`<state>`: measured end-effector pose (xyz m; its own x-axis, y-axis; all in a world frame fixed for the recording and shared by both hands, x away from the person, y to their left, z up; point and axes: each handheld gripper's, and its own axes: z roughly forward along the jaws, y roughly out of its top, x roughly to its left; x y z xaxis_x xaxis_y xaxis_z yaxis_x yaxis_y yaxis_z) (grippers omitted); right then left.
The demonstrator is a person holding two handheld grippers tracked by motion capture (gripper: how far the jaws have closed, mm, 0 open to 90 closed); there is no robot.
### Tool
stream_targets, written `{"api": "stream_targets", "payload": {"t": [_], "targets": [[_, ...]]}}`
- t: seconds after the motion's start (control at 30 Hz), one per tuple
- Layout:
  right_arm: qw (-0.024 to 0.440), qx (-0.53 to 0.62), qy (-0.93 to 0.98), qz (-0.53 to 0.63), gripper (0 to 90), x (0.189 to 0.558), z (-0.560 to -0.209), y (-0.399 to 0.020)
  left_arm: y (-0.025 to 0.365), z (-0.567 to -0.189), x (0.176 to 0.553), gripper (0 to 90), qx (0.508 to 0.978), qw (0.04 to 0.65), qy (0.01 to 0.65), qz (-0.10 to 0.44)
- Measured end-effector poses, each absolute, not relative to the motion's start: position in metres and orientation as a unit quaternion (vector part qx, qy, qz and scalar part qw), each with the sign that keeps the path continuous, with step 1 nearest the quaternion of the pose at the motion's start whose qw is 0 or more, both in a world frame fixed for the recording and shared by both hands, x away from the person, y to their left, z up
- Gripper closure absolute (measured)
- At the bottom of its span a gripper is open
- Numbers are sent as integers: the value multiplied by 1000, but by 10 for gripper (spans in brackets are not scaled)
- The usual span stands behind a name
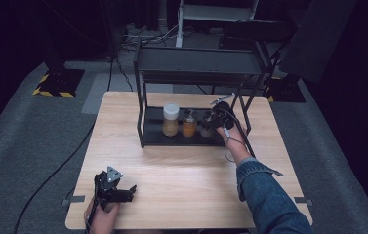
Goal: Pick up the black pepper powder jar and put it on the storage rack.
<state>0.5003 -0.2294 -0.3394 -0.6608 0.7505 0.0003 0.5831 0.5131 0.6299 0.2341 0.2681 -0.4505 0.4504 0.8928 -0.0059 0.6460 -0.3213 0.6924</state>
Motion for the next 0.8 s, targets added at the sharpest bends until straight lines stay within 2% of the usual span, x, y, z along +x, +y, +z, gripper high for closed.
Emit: {"api": "stream_targets", "payload": {"t": [0.07,0.27,0.33,0.8], "targets": [[141,386,860,303,80,495,-332,-231,268,-451,234,7,789,319,487,193],[148,373,862,310,50,471,-312,-245,268,-451,234,7,789,320,488,193],[154,372,861,309,0,461,-307,-248,268,-451,234,7,789,320,488,193],[168,348,855,346,0,395,-284,-291,268,-451,234,7,788,319,489,193]]}}
